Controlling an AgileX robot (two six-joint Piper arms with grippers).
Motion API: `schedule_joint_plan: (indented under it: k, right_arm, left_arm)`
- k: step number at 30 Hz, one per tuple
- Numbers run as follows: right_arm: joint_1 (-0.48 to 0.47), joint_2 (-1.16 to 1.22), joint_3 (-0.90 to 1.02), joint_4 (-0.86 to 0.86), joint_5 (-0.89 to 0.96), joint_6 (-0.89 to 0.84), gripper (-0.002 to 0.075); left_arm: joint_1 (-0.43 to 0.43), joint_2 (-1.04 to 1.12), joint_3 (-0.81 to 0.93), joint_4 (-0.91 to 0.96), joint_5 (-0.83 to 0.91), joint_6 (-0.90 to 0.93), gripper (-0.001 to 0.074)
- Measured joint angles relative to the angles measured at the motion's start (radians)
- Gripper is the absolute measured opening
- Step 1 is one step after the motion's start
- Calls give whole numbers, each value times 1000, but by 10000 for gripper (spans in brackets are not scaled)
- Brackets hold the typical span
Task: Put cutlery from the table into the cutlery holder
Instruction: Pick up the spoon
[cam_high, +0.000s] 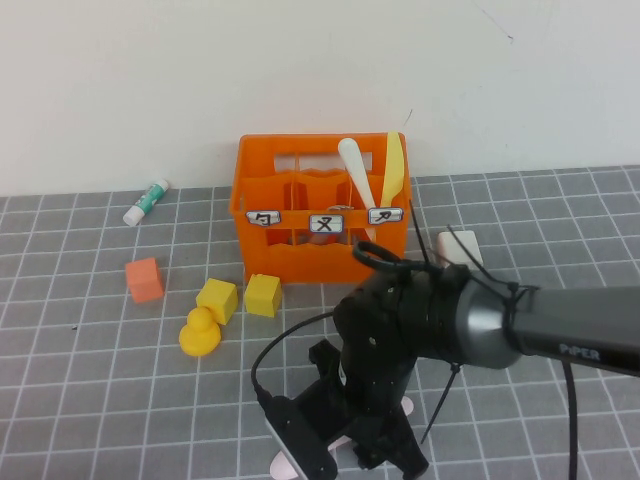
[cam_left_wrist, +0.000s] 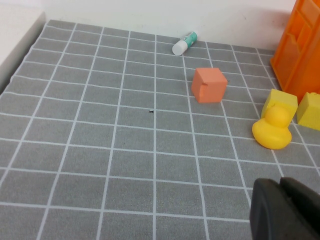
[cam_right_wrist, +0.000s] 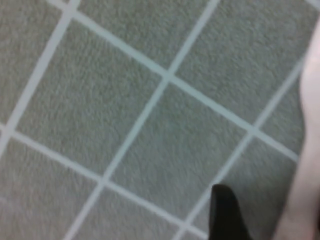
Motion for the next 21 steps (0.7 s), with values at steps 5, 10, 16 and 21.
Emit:
schedule_joint_plan:
  k: [5,10,16,21]
  right_arm:
    - [0,18,-2,27,-10,0,337]
    - [0,22,-5,36,-15,27,300]
    - [-2,26,-11,59,-6,93,188]
    - [-6,39,-54,100,26,175,119]
  left_arm:
    - [0,0,0,0,0,0,-1]
    - [0,0,0,0,0,0,-1]
    - [0,0,0,0,0,0,-1]
    - [0,0,0,0,0,0,-1]
